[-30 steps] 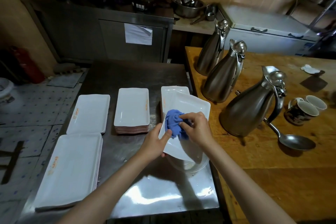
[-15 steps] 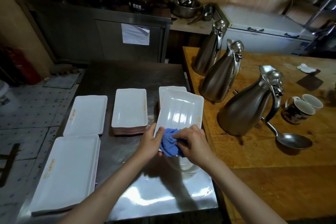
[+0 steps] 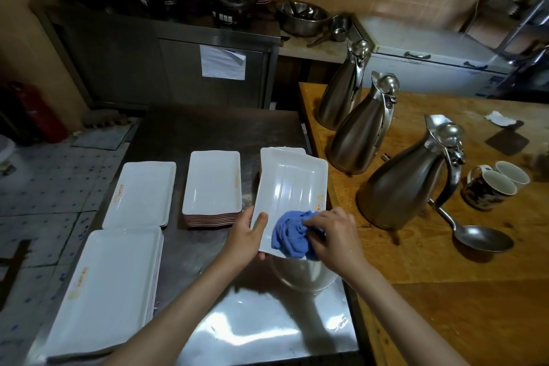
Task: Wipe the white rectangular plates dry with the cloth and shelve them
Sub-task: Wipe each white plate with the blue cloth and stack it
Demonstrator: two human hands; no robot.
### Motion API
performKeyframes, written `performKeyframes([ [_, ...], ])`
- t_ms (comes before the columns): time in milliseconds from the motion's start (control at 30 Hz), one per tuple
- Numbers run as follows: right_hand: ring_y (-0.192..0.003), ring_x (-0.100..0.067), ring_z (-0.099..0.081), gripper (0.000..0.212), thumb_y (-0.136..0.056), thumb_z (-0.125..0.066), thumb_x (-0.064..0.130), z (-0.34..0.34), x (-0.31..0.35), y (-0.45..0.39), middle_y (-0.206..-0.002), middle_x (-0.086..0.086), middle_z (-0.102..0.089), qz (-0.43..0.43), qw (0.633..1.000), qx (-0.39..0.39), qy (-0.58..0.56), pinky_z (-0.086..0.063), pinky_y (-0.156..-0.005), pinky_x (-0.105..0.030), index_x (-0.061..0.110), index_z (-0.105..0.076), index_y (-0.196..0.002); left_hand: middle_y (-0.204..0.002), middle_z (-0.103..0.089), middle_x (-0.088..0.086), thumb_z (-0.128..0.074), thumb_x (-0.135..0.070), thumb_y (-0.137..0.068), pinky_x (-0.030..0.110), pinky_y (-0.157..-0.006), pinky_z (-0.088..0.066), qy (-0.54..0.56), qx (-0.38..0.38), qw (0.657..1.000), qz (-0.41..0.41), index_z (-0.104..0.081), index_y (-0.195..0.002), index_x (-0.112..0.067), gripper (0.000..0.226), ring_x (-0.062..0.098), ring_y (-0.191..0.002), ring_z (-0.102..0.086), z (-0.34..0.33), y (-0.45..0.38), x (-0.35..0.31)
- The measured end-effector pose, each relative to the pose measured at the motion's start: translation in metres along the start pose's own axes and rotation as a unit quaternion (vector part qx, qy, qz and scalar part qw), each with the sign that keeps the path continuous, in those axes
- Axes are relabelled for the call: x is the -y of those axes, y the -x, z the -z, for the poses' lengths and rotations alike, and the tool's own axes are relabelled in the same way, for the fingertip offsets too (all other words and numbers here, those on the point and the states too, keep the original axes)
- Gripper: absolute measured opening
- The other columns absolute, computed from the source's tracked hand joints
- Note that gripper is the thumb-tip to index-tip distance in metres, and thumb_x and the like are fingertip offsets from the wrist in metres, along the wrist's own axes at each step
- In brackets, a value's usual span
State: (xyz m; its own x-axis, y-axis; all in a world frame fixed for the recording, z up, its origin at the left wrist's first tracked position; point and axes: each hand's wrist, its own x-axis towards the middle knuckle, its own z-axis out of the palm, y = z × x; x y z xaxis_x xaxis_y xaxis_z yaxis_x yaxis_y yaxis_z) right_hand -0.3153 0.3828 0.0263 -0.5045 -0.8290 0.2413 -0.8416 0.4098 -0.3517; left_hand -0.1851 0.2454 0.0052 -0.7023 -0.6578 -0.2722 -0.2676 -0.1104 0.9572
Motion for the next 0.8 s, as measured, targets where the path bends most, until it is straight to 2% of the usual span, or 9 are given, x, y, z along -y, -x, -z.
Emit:
performKeyframes([
  [133, -0.091, -0.018, -0.052, 0.025, -0.084, -0.062, 0.019, -0.003, 0.007, -0.004, -0.098, 0.002, -0.066, -0.029, 0.999, -0.035, -0.017, -0.038, -0.076, -0.027, 0.018, -0.067, -0.108, -0.111, -0.061, 0.002, -0.042, -0.03, -0.1, 0.023, -0.043, -0.049, 0.003, -0.018, 1.0, -0.01, -0.046, -0.112, -0.033, 0.013, 0.021, -0.083, -0.064, 0.0, -0.002, -0.002],
  [267, -0.113, -0.018, -0.042, 0.058, -0.084, -0.039, 0.052, -0.008, 0.022, 0.002, -0.122, -0.001, -0.054, -0.035, 0.999, -0.037, -0.018, -0.04, -0.094, -0.037, 0.021, -0.054, -0.13, -0.132, -0.052, 0.002, -0.042, -0.033, -0.099, 0.016, -0.044, -0.049, -0.01, -0.035, 0.999, -0.014, -0.047, -0.128, -0.021, 0.032, 0.021, -0.102, -0.059, 0.002, -0.007, -0.003],
  [333, -0.107, -0.021, -0.044, 0.067, -0.079, -0.04, 0.064, -0.013, 0.024, 0.0, -0.114, -0.001, -0.054, -0.012, 0.996, -0.037, 0.078, -0.044, -0.086, -0.037, 0.022, -0.054, -0.13, -0.128, -0.052, -0.002, -0.041, -0.034, -0.099, 0.02, -0.044, -0.05, -0.011, -0.032, 0.999, -0.008, -0.045, -0.129, -0.021, 0.033, 0.021, -0.102, -0.059, 0.003, -0.006, -0.004],
  [400, -0.092, -0.021, -0.049, 0.065, -0.074, -0.042, 0.067, -0.019, 0.024, -0.005, -0.097, -0.001, -0.055, -0.004, 0.991, -0.051, 0.121, -0.046, -0.074, -0.035, 0.024, -0.062, -0.119, -0.115, -0.058, 0.003, -0.04, -0.033, -0.1, 0.024, -0.043, -0.05, -0.018, -0.027, 0.999, -0.014, -0.047, -0.119, -0.024, 0.022, 0.021, -0.086, -0.065, 0.002, -0.006, -0.004],
  [467, -0.081, -0.018, -0.048, 0.05, -0.073, -0.046, 0.064, -0.025, 0.024, -0.01, -0.085, 0.001, -0.051, 0.007, 0.992, -0.068, 0.108, -0.041, -0.068, -0.031, 0.025, -0.067, -0.097, -0.103, -0.06, 0.006, -0.04, -0.031, -0.101, 0.026, -0.043, -0.051, -0.023, -0.036, 0.999, -0.013, -0.049, -0.11, -0.023, 0.016, 0.018, -0.075, -0.064, 0.002, -0.006, -0.003],
  [567, -0.075, -0.016, -0.046, 0.032, -0.07, -0.056, 0.051, -0.035, 0.024, -0.012, -0.077, 0.001, -0.048, 0.018, 0.994, -0.088, 0.061, -0.033, -0.067, -0.027, 0.02, -0.062, -0.073, -0.101, -0.061, 0.009, -0.041, -0.031, -0.1, 0.025, -0.041, -0.049, -0.03, -0.048, 0.998, -0.012, -0.051, -0.108, -0.022, 0.016, 0.022, -0.073, -0.064, 0.002, -0.008, 0.001],
  [700, -0.086, -0.013, -0.054, 0.02, -0.066, -0.071, 0.023, -0.038, 0.027, -0.01, -0.091, -0.001, -0.062, -0.039, 0.985, -0.122, -0.117, -0.046, -0.076, -0.026, 0.01, -0.067, -0.081, -0.087, -0.062, 0.004, -0.042, -0.027, -0.1, 0.021, -0.036, -0.044, -0.024, -0.062, 0.998, -0.019, -0.05, -0.109, -0.022, 0.012, 0.012, -0.057, -0.061, 0.005, -0.011, 0.001],
  [767, -0.093, -0.01, -0.059, 0.023, -0.071, -0.072, 0.011, -0.03, 0.031, -0.01, -0.101, 0.003, -0.065, -0.111, 0.957, -0.147, -0.225, -0.05, -0.084, -0.027, 0.011, -0.068, -0.094, -0.08, -0.061, 0.005, -0.042, -0.026, -0.101, 0.021, -0.035, -0.041, -0.031, -0.074, 0.997, -0.017, -0.052, -0.113, -0.015, 0.019, 0.009, -0.044, -0.056, 0.009, -0.013, 0.004],
  [800, -0.089, -0.005, -0.06, 0.023, -0.073, -0.071, 0.005, -0.022, 0.034, -0.01, -0.096, 0.009, -0.066, -0.155, 0.935, -0.152, -0.281, -0.051, -0.083, -0.027, 0.015, -0.067, -0.094, -0.08, -0.061, 0.007, -0.042, -0.026, -0.101, 0.02, -0.035, -0.041, -0.033, -0.079, 0.996, -0.013, -0.052, -0.114, -0.012, 0.022, 0.009, -0.042, -0.054, 0.011, -0.013, 0.004],
])
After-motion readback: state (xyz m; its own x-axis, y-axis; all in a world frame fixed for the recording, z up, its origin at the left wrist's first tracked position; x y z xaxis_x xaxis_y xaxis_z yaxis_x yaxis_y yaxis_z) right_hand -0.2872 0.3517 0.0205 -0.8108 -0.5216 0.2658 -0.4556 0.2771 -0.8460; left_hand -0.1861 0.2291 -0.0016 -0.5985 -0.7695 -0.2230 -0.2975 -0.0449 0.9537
